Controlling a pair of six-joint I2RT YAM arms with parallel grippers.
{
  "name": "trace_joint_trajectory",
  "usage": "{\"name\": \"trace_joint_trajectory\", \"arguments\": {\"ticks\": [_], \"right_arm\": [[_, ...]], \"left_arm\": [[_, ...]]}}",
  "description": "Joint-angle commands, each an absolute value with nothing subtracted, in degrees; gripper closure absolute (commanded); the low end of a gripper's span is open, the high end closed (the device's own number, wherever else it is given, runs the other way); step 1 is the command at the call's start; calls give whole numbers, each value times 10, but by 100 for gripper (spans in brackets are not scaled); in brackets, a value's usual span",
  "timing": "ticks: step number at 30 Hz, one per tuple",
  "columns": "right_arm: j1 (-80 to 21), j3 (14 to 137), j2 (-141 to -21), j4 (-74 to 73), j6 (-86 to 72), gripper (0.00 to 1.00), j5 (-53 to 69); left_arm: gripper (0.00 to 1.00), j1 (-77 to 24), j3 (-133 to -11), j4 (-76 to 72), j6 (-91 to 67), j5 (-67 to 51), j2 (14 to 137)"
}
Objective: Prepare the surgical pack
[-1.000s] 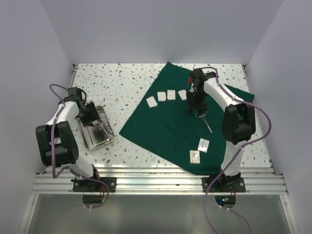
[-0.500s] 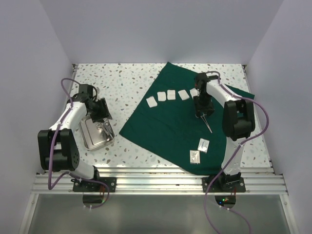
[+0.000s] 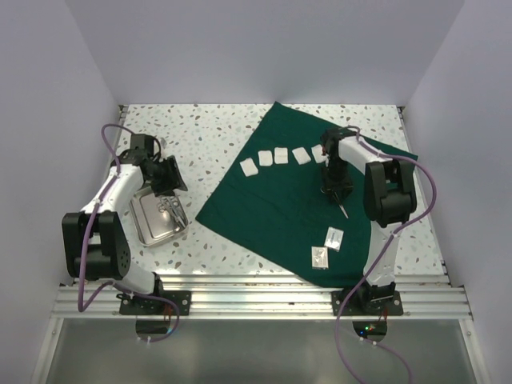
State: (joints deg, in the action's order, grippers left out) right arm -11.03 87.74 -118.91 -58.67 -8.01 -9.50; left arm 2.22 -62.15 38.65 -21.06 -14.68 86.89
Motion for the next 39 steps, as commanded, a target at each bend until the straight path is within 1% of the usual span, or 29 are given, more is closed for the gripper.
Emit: {"name": "trace_joint_trajectory", "arguments": {"ticks": [1, 5, 8, 9, 11, 14, 18, 19, 20, 25, 26, 27, 29, 30, 32, 33, 39], "right_arm": [[-102, 866, -1193, -569, -74, 57, -98], [-102, 847, -1197, -551, -73, 61, -94], [-101, 838, -1200, -543, -70, 66, -93], [-101, 836, -1200, -542, -69, 70, -91], [-101, 834, -1195, -538, -70, 74, -88], [-101, 832, -1192, -534, -72, 87, -82], [-101, 831, -1176, -535, -73, 88, -77], [-101, 831, -1173, -535, -74, 92, -71], [-100, 831, -1170, -535, -77, 100, -67], [-101, 845, -1145, -544, -92, 100, -32], [-102, 847, -1142, -548, -98, 100, -26], [-103, 851, -1136, -551, -99, 100, -19], [-109, 853, -1124, -554, -99, 100, -1], [-119, 855, -1120, -555, -98, 100, 10], [-142, 860, -1108, -559, -97, 100, 22], [-151, 862, -1104, -560, -98, 100, 23], [-242, 895, -1078, -568, -122, 100, 51]], "left_arm": [[48, 22, -643, 377, -218, -161, 872], [49, 21, -649, 380, -216, -162, 874], [49, 20, -653, 383, -216, -164, 875], [49, 19, -655, 384, -216, -166, 874], [49, 17, -655, 385, -216, -166, 871], [49, 12, -657, 387, -216, -168, 871], [48, 10, -657, 386, -216, -170, 869], [48, 9, -657, 386, -216, -171, 869], [48, 10, -656, 386, -217, -171, 867], [48, 6, -657, 380, -220, -196, 865], [45, 6, -657, 368, -221, -211, 862], [44, 5, -653, 359, -221, -257, 862], [41, 4, -644, 313, -236, -319, 860], [41, 4, -626, 289, -247, -382, 860], [41, -10, -598, 219, -291, -447, 857], [41, -21, -591, 179, -319, -459, 858], [40, -96, -579, 74, -407, -504, 905]]}}
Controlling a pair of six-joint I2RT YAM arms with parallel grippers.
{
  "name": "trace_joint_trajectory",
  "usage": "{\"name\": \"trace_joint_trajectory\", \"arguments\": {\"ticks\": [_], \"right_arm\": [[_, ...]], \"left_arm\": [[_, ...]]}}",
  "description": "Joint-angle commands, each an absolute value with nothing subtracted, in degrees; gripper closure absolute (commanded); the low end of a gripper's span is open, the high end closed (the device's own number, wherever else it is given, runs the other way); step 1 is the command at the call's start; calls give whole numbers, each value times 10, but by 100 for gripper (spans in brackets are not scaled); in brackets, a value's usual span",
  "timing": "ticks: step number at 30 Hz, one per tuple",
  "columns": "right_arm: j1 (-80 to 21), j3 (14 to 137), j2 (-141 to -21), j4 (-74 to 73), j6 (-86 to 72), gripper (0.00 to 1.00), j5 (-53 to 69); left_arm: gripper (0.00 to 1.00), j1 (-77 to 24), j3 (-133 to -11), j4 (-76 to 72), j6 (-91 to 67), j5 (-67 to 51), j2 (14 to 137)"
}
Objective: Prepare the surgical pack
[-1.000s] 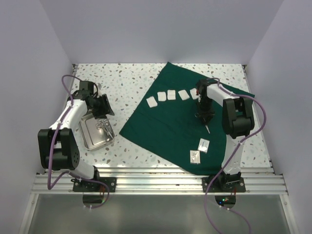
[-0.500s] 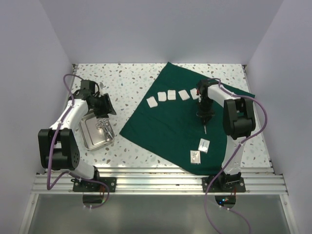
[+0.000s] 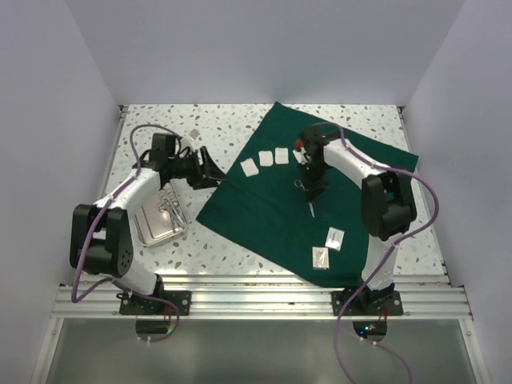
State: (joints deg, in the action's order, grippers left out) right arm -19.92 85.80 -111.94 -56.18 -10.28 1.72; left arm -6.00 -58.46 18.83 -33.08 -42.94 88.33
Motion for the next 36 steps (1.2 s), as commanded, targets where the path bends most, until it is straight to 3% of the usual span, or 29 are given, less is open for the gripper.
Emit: {"name": "trace_joint_trajectory", "arguments": {"ticks": [1, 8, 24, 28, 29, 32, 34, 35, 36], "right_arm": [[-253, 901, -1078, -569, -134, 100, 54], [-326, 968, -1090, -574, -173, 100, 96], [-386, 1010, -1102, -579, -191, 100, 112], [-390, 1016, -1100, -578, -190, 100, 114], [-391, 1018, -1099, -580, -188, 100, 114], [-391, 1026, -1100, -584, -186, 100, 118], [-391, 1034, -1104, -591, -186, 99, 114], [-392, 1041, -1107, -609, -178, 81, 106], [-391, 1048, -1107, -614, -173, 72, 98]], "left_arm": [[40, -104, -577, 33, -443, -507, 921], [41, -170, -578, -88, -533, -509, 981], [47, -194, -595, -77, -539, -485, 1012], [65, -195, -593, -77, -540, -485, 1012], [78, -195, -592, -76, -539, -486, 1011], [100, -193, -589, -58, -523, -483, 1001], [100, -185, -594, -9, -487, -466, 981], [100, -180, -598, 28, -467, -455, 971], [100, -165, -615, 66, -443, -438, 962]]}}
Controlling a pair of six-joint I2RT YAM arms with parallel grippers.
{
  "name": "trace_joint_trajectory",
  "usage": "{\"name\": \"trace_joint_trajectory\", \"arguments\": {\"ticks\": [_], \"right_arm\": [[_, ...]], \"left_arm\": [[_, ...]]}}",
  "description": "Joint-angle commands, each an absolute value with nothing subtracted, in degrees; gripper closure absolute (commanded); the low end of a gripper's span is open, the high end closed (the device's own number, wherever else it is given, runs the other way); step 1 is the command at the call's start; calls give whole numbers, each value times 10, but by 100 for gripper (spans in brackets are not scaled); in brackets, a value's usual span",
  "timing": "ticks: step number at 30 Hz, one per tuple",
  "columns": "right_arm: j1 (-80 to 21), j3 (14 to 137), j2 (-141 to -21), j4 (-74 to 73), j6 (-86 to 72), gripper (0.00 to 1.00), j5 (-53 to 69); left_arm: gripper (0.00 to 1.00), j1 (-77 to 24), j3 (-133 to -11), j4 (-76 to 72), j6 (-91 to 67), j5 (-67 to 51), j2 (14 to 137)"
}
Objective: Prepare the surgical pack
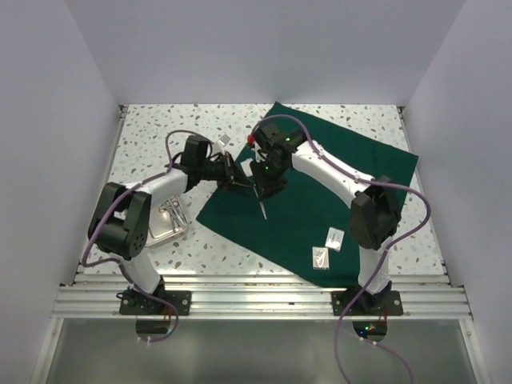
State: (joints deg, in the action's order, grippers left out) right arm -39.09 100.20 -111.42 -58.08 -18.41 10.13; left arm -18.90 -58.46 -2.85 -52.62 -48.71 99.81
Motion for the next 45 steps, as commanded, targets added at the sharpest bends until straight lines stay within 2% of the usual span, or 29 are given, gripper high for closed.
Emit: {"name": "trace_joint_trajectory", "arguments": {"ticks": [1, 2, 5, 9, 15, 18, 27, 35, 39, 42, 45], "right_arm": [[-390, 1049, -1107, -620, -169, 66, 88], [-390, 1049, -1099, -626, -160, 56, 67], [-379, 1036, -1086, -625, -146, 47, 46], [-356, 1010, -1080, -615, -138, 46, 61], [-337, 1002, -1091, -611, -129, 45, 87], [-326, 997, -1092, -622, -123, 45, 84], [-290, 914, -1039, -605, -122, 44, 88], [-288, 878, -1031, -620, -146, 43, 59], [-287, 832, -1007, -645, -176, 42, 24], [-283, 767, -977, -640, -207, 36, 18], [-280, 713, -932, -639, -232, 34, 11]], "left_arm": [[100, -154, -625, 136, -397, -402, 949], [100, -143, -634, 174, -374, -383, 926], [100, -75, -650, 278, -308, -324, 864], [100, 22, -649, 377, -247, -237, 812], [100, 60, -672, 464, -205, -78, 777], [100, 68, -672, 474, -202, -50, 793], [100, 138, -621, 436, -157, -137, 852], [100, 147, -612, 410, -152, -159, 894], [63, 148, -613, 415, -164, -144, 896], [55, 148, -608, 420, -169, -142, 884], [54, 144, -604, 422, -179, -142, 851]]}}
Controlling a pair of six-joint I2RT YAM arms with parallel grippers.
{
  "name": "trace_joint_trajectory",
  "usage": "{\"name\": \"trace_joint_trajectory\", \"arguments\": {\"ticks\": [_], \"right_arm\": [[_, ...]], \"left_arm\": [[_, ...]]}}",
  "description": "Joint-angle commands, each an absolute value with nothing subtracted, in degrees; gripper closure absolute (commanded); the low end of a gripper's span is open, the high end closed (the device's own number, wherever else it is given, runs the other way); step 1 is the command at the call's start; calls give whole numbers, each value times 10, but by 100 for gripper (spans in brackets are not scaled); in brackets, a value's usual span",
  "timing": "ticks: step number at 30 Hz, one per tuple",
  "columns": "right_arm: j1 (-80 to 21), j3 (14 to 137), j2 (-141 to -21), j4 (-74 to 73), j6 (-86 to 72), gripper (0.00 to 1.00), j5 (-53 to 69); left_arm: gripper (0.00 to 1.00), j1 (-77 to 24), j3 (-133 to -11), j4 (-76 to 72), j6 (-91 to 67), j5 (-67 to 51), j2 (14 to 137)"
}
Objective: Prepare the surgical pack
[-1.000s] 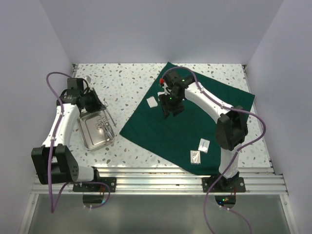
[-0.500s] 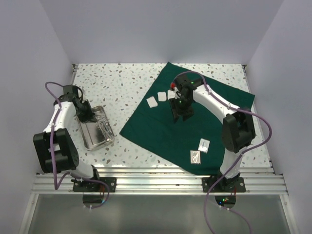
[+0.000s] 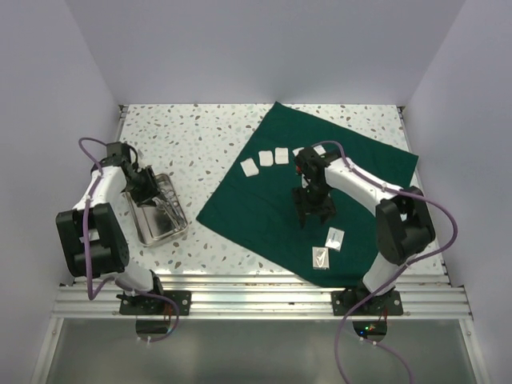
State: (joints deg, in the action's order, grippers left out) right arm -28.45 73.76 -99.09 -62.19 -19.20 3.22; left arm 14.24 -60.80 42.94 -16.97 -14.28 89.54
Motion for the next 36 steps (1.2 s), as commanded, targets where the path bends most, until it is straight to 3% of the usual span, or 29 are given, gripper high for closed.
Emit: {"name": "trace_joint_trajectory", "arguments": {"ticks": [1, 11, 24, 36], "right_arm": [[-278, 689, -910, -642, -245, 34, 11], [-255, 520, -805, -606, -318, 48, 56], [-250, 417, -821, -484, -323, 51, 105], [-250, 411, -854, -460, -319, 54, 112]], "left_arm": [[54, 142, -606, 423, -183, -140, 843], [54, 8, -653, 380, -238, -150, 803], [55, 4, -673, 368, -221, -209, 823], [56, -11, -679, 361, -223, -224, 832]]}}
